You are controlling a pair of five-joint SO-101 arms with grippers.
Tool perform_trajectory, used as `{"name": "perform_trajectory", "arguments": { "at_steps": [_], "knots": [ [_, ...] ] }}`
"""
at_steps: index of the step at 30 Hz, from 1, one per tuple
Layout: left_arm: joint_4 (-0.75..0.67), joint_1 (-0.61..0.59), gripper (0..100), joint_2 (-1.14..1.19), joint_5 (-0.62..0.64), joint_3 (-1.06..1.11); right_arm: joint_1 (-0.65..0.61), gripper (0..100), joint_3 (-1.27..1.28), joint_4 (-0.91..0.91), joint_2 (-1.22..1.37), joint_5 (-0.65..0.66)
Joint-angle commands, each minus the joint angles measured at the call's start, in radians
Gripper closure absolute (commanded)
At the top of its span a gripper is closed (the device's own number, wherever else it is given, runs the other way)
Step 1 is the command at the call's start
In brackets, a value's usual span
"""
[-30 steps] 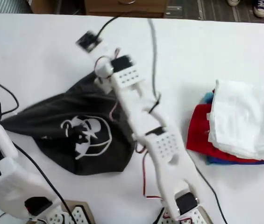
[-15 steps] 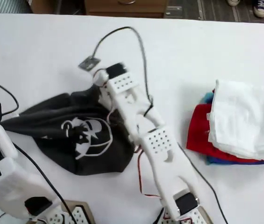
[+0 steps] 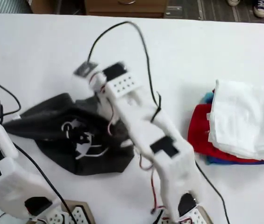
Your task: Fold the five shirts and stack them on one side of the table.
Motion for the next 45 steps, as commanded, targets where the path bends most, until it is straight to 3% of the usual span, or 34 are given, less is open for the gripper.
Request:
{"name": "perform_trajectory", "arguments": {
  "at_steps": [1,10,15,19,25,32,39,45],
  "knots": [
    [0.052,0.003,98,-0.068,-0.037,-0.004,-0.024,97.8,0.242,-0.024,-0.246,0.0],
    [0.08,-0.003,98,-0.068,-0.147,0.077,0.038,93.8,0.626,-0.236,-0.489,0.0],
    [0.006,-0.003,98,-0.068,-0.147,0.15,0.179,75.2,0.565,-0.312,-0.593,0.002],
    [-0.026,-0.003,98,-0.068,-0.147,0.18,0.274,75.5,0.466,-0.332,-0.602,-0.115],
    [-0.057,-0.002,98,-0.068,-0.147,0.183,0.246,83.4,0.298,-0.394,-0.331,-0.164],
    [-0.064,-0.002,98,-0.068,-0.147,0.18,0.196,81.9,0.021,-0.309,0.079,-0.166],
    [-0.071,-0.002,98,-0.068,-0.147,0.183,0.142,81.9,-0.259,-0.182,0.263,-0.166],
    [-0.071,-0.002,98,-0.068,-0.147,0.183,0.142,81.9,-0.344,-0.114,0.377,-0.167]
  ]
}}
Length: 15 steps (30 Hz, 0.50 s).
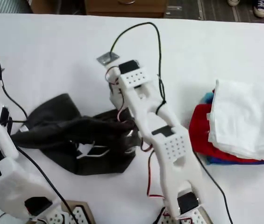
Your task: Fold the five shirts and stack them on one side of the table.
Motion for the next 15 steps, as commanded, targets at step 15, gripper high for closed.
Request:
{"name": "perform_trajectory", "arguments": {
  "at_steps": [15],
  "knots": [
    [-0.008,-0.003,98,-0.066,-0.006,0.001,-0.085,82.0,-0.175,0.081,0.053,-0.06]
  ]
}}
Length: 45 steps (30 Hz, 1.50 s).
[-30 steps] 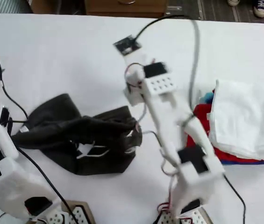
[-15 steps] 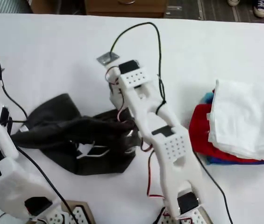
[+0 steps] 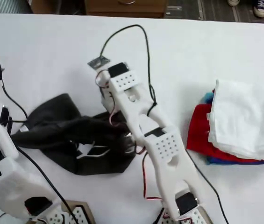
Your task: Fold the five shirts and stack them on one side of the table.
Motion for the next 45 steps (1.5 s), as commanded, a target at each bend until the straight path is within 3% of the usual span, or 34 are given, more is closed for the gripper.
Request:
{"name": "perform_trajectory", "arguments": {
  "at_steps": [1,30,35,45],
  "knots": [
    [-0.008,-0.003,98,-0.068,-0.006,0.001,-0.013,82.0,-0.049,0.012,-0.005,-0.012],
    [0.0,-0.005,98,-0.072,-0.006,-0.002,0.05,82.4,-0.057,0.031,0.134,-0.014],
    [0.0,-0.005,98,-0.072,-0.006,-0.002,0.051,99.1,-0.06,0.028,0.133,-0.008],
    [0.002,0.003,98,-0.066,-0.006,-0.002,0.056,97.8,-0.184,0.064,0.09,-0.005]
  ]
}}
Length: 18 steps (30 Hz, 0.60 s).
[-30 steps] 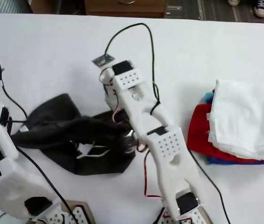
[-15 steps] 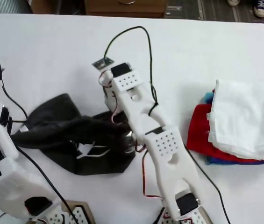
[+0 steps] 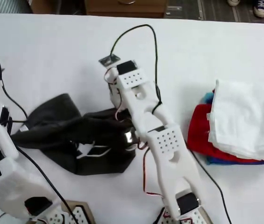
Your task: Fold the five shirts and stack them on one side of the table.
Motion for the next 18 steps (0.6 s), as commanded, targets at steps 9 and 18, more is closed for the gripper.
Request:
{"name": "perform_trajectory", "arguments": {
  "at_steps": [9,18],
  "knots": [
    [0.041,0.163,98,-0.074,-0.006,-0.099,0.042,97.8,-0.074,0.019,-0.371,0.206],
    [0.176,0.252,98,-0.075,0.003,-0.486,0.203,97.8,-0.074,0.018,-0.796,0.382]
  ]
}}
